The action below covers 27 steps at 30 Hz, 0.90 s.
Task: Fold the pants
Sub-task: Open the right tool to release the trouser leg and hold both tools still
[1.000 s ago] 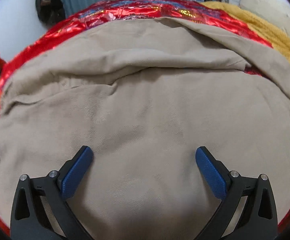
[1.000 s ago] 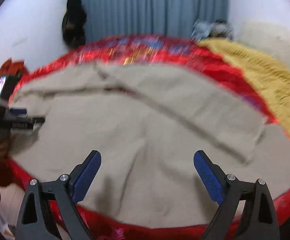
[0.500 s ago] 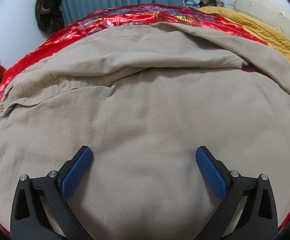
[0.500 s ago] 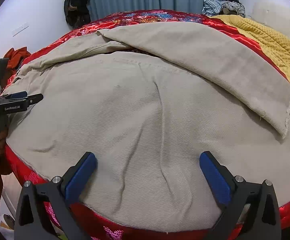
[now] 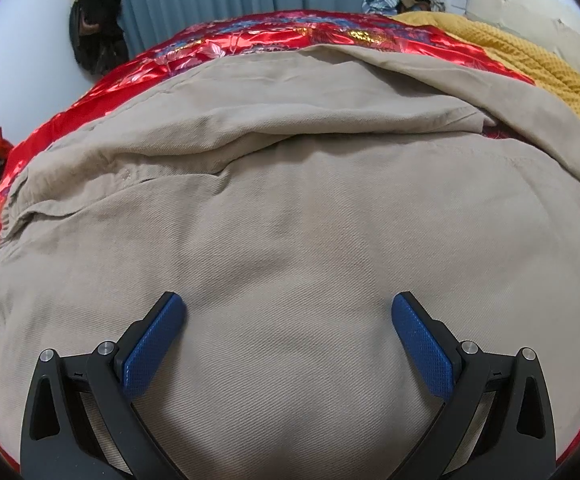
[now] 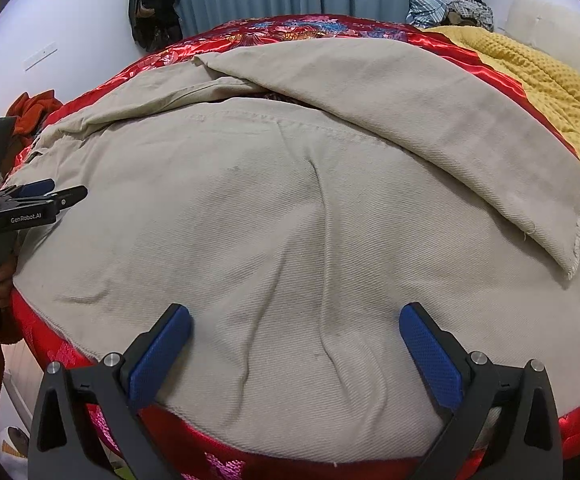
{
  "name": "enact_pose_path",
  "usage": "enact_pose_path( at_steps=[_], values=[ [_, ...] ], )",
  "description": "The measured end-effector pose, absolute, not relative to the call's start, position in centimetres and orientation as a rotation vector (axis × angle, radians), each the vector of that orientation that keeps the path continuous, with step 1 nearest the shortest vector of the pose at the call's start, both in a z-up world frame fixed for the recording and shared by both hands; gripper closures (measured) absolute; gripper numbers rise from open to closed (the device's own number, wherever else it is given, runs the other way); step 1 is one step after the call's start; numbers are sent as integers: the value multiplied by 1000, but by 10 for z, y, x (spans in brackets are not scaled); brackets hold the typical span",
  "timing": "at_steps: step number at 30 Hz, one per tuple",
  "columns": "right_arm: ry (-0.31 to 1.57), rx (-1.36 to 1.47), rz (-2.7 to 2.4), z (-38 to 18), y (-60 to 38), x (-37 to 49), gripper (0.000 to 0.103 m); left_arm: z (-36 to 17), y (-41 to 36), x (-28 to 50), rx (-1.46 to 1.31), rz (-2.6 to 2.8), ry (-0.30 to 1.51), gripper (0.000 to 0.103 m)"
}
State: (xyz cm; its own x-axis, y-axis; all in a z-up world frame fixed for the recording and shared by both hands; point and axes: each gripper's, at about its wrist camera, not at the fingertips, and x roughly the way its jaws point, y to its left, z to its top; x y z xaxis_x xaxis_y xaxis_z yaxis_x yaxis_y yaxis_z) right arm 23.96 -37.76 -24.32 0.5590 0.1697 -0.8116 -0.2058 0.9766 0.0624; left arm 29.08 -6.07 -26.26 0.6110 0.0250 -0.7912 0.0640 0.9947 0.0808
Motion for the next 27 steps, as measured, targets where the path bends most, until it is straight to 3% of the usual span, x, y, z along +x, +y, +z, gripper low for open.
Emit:
enact_pose_path(
  at_steps=[27],
  values=[
    [951, -43, 219, -243, -377, 239, 0, -264, -61, 291, 109, -21, 916, 1]
  ],
)
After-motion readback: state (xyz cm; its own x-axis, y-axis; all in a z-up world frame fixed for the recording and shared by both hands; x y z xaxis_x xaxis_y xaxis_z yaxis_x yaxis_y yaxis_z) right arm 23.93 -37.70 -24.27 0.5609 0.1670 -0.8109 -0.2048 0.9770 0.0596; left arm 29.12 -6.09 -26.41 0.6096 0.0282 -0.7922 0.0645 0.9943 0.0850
